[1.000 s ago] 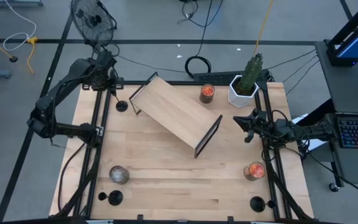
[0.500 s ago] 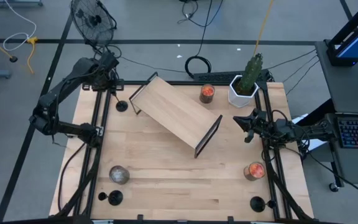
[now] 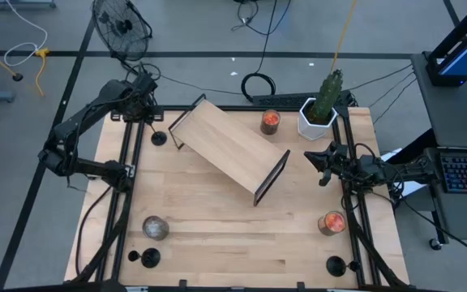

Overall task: Pick & Place candle stick holders
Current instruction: Put the top black candle holder on the shelf

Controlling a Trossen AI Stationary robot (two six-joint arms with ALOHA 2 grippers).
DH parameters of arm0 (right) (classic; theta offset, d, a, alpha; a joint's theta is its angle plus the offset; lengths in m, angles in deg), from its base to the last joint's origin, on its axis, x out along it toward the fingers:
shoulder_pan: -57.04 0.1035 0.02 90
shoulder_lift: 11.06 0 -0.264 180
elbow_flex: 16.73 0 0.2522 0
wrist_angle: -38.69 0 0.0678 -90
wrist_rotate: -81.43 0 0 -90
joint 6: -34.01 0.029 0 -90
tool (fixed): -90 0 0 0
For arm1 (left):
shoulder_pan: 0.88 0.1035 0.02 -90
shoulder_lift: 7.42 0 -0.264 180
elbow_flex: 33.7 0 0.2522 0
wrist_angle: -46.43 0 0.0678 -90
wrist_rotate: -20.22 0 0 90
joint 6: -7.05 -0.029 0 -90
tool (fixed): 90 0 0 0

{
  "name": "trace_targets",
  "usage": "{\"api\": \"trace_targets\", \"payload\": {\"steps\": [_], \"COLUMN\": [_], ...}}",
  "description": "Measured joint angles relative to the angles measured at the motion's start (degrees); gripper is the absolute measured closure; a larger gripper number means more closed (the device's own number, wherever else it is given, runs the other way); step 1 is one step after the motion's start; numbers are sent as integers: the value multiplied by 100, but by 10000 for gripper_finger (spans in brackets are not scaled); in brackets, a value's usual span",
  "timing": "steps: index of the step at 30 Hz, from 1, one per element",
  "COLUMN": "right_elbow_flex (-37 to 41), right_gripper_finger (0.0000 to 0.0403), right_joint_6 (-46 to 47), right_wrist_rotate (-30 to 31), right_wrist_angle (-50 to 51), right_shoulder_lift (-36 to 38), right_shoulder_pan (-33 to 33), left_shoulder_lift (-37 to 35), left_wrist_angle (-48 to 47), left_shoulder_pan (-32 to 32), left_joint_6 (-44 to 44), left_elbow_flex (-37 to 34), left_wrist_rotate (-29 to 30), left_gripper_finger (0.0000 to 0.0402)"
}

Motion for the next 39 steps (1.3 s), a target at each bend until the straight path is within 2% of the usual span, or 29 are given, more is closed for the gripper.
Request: {"api": "trace_targets", "payload": {"steps": [11, 14, 24, 37, 39], "right_elbow_flex": [0, 0, 2, 2, 2], "right_gripper_finger": [399, 399, 399, 399, 399], "right_joint_6": [0, 0, 0, 0, 0], "right_wrist_rotate": [0, 0, 0, 0, 0], "right_wrist_angle": [0, 0, 0, 0, 0], "right_shoulder_lift": [0, 0, 0, 0, 0], "right_shoulder_pan": [-1, 0, 0, 1, 1], "left_shoulder_lift": [-9, -6, -3, -358, -510], "left_wrist_angle": [229, 252, 280, 183, 54], "left_shoulder_pan": [-4, -5, -11, -9, -3], "left_joint_6": [39, 102, 132, -201, -202], "left_elbow_flex": [-201, -205, -207, -192, -136], "left_wrist_rotate": [-82, -79, -195, -525, -375], "left_gripper_finger": [227, 238, 381, 387, 392]}}
